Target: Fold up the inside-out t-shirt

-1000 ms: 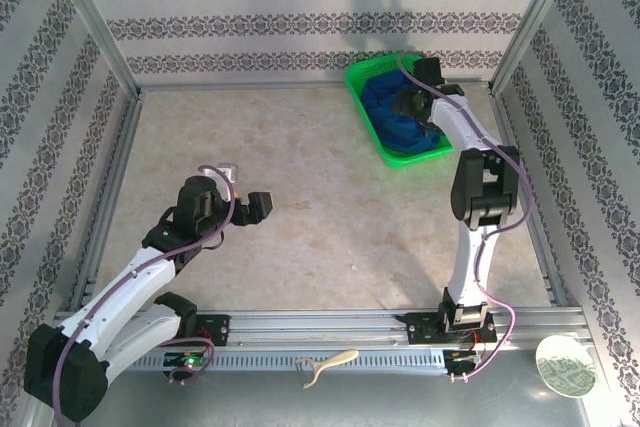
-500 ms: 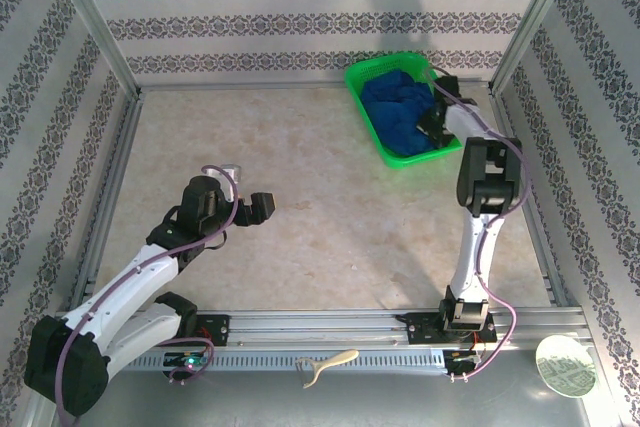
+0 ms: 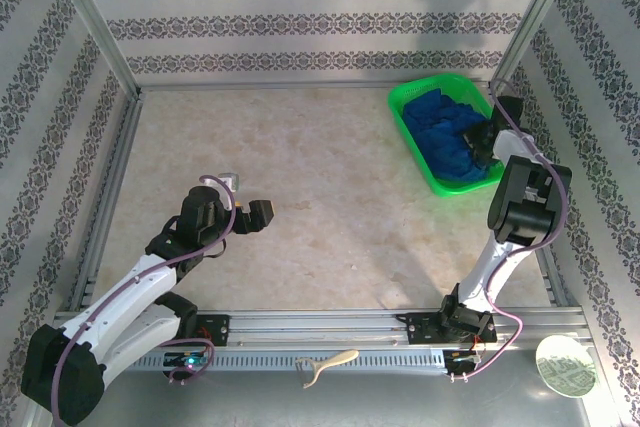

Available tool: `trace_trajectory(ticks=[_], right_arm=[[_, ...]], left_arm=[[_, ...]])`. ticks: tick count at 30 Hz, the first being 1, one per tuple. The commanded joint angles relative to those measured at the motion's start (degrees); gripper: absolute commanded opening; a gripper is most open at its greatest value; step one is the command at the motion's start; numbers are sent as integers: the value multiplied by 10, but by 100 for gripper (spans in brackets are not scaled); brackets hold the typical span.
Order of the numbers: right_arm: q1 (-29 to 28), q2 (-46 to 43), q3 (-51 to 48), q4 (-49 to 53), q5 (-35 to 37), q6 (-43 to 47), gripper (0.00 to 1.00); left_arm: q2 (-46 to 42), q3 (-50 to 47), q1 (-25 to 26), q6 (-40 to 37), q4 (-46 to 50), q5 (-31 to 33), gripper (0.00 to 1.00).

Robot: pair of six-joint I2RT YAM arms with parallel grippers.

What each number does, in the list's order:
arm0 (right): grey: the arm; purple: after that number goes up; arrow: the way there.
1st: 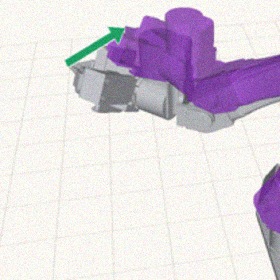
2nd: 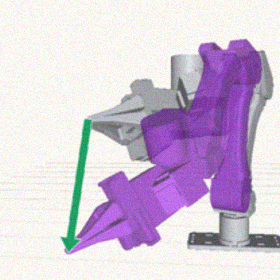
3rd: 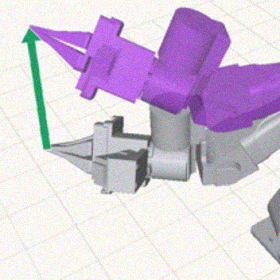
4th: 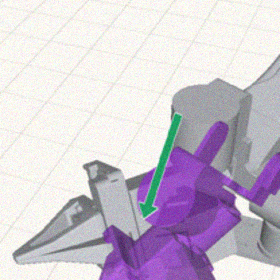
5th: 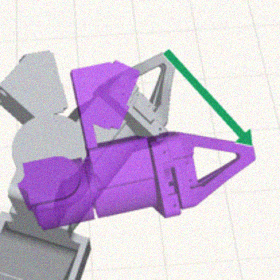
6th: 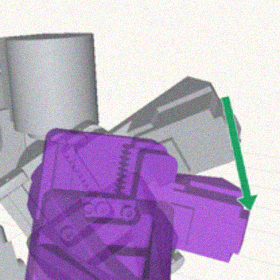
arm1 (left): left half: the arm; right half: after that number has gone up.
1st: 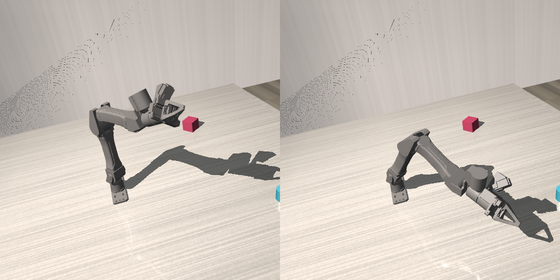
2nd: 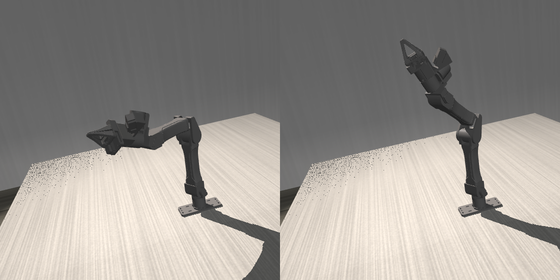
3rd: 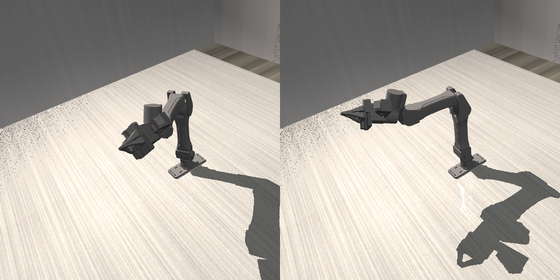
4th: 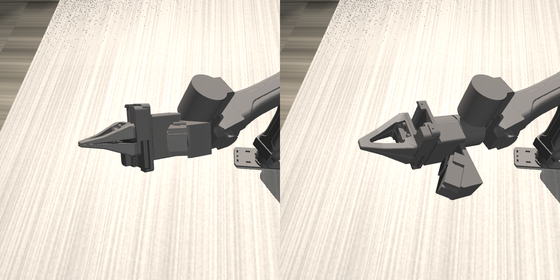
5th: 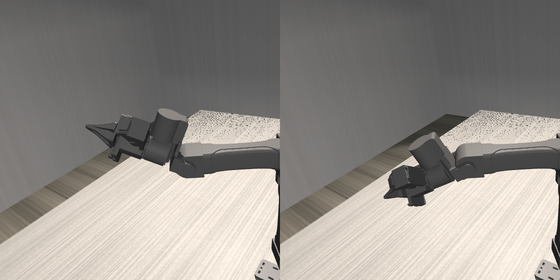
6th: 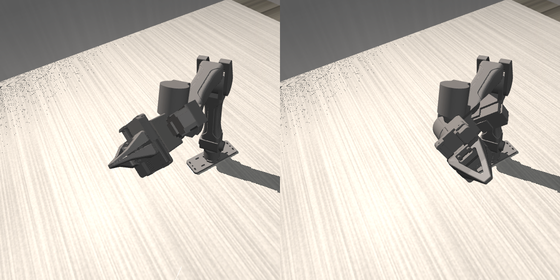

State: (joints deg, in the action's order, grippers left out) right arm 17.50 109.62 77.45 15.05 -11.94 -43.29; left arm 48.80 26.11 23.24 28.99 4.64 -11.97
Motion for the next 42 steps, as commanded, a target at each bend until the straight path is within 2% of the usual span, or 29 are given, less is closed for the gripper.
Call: trace_trajectory(ticks=[1,5,9,15,20,25,29,34,38,42], right_arm=[[-29,-47,25,-109,-148,4,0],[-64,-100,51,-160,-194,-22,0],[-113,-161,77,-207,-204,-34,0],[-232,-224,170,-197,-190,-2,0],[-340,-218,249,-140,-159,40,0],[-394,-166,260,-128,-133,54,0],[-411,-122,199,-167,-87,64,0],[-403,-69,116,-209,-24,80,0],[-374,-40,71,-216,13,97,0],[-319,-25,35,-190,41,113,0]], left_arm=[[-8,10,8,0,-2,12,99],[-8,20,8,-4,12,20,99],[-10,20,8,1,10,15,99],[-13,14,8,9,9,5,99],[-23,0,9,17,-2,4,99],[-42,-4,9,19,8,5,99],[-60,-10,8,18,17,8,99],[-72,-9,8,16,29,5,99],[-74,-2,9,14,38,2,99],[-74,4,9,17,36,0,99]])
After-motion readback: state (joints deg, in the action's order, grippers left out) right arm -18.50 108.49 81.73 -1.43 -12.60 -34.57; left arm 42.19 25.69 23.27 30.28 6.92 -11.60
